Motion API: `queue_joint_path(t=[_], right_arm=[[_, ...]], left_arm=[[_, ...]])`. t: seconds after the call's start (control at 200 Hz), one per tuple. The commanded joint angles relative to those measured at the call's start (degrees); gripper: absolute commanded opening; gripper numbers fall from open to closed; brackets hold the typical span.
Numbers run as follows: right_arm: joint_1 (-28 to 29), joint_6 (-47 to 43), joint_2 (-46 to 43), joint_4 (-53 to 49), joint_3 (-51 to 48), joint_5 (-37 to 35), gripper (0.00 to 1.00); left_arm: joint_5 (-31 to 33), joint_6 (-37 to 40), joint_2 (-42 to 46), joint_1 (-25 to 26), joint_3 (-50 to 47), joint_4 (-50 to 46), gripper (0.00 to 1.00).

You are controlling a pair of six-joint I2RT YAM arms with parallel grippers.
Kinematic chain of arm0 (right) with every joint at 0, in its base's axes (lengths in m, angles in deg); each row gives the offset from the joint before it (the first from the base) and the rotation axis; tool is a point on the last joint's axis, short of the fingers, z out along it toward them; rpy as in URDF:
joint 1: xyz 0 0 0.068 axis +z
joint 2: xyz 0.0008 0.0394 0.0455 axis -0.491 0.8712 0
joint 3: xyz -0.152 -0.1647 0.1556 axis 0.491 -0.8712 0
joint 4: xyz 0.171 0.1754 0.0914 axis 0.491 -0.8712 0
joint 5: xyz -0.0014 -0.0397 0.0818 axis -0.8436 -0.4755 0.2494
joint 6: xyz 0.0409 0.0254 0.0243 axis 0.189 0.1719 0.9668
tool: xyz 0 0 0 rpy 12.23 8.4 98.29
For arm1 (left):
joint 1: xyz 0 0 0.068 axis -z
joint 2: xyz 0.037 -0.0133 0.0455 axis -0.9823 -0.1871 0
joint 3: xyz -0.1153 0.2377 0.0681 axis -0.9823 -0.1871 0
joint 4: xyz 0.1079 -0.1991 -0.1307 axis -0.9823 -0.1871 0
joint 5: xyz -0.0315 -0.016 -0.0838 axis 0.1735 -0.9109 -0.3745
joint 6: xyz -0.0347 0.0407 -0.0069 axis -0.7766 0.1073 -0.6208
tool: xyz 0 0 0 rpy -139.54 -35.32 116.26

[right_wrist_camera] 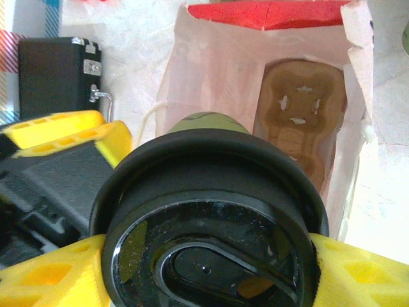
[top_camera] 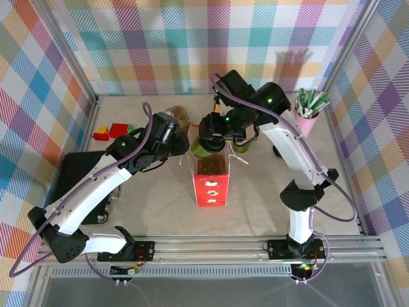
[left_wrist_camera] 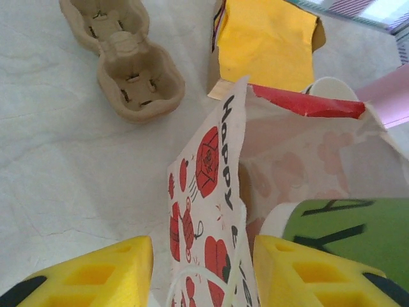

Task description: Pack the takeout coffee

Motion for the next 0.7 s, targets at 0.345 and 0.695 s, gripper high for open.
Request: queue_joint_path(t=[0.345,0.695], right_arm=[[2.8,1.4,1.9,-10.0,-6.1,-5.5,0.66],[3.9,1.2,3.8,-10.0,-9.2,-6.8,0.66]], left_arm=[[-19.2,8.9,-4.8,-14.2,6.0,3.5,0.49],[-29.1,10.7,-11.8,-14.3,8.8,4.6,0.53]])
